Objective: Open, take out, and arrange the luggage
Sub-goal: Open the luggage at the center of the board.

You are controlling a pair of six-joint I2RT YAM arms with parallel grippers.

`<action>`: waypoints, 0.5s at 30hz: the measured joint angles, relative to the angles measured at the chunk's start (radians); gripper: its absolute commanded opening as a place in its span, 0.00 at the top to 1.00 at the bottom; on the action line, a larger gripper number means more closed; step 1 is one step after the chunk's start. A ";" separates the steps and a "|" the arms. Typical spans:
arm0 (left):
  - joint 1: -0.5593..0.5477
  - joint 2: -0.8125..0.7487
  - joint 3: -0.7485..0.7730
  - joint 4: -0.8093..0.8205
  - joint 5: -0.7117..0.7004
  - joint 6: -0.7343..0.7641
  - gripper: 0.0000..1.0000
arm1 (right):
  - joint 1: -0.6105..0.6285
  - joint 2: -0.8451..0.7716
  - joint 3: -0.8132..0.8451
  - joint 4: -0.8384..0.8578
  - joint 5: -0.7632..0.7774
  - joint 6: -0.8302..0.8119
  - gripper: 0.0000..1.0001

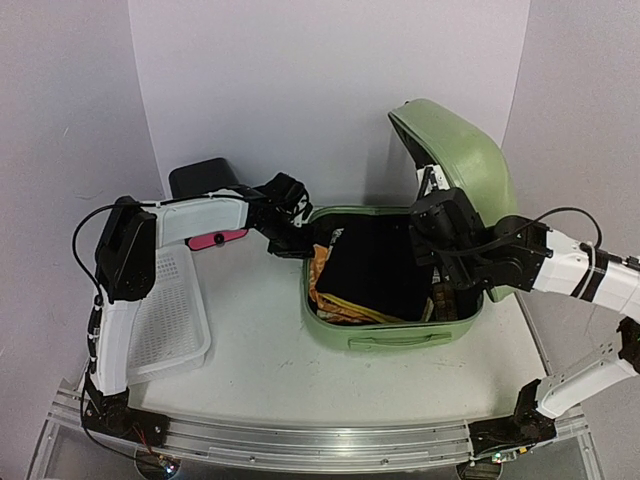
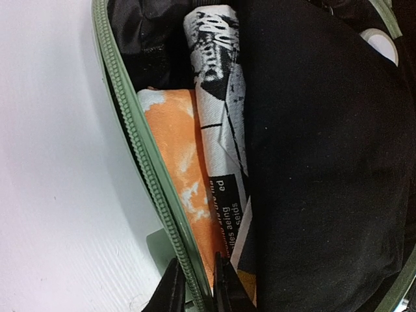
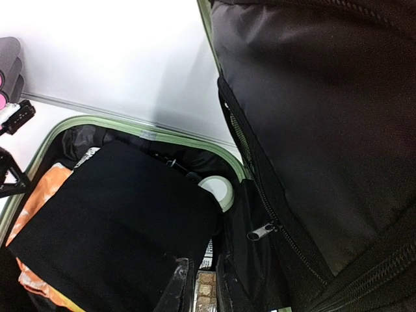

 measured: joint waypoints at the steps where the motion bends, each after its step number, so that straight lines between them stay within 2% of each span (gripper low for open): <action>1: 0.000 0.012 0.017 -0.001 0.000 0.004 0.96 | -0.001 -0.004 0.000 -0.006 -0.001 0.005 0.88; 5: -0.001 0.055 0.080 -0.001 0.001 0.018 0.95 | -0.005 -0.026 0.000 -0.020 -0.004 0.018 0.87; 7: -0.002 0.068 0.098 0.001 0.001 0.022 0.89 | -0.009 -0.035 0.000 -0.027 -0.003 0.021 0.87; 8: -0.002 0.070 0.101 0.005 0.001 0.023 0.83 | -0.013 -0.038 0.000 -0.031 -0.003 0.022 0.87; 9: -0.002 0.072 0.101 0.008 0.001 0.023 0.73 | -0.016 -0.041 0.000 -0.034 -0.003 0.024 0.87; 11: -0.003 0.072 0.101 0.014 0.006 0.041 0.38 | -0.023 -0.043 0.000 -0.041 0.001 0.026 0.87; 13: -0.009 0.072 0.101 0.026 0.033 0.072 0.28 | -0.029 -0.043 0.000 -0.046 0.002 0.027 0.87; 15: -0.022 0.070 0.101 0.039 0.052 0.096 0.27 | -0.031 -0.043 0.000 -0.050 0.002 0.027 0.87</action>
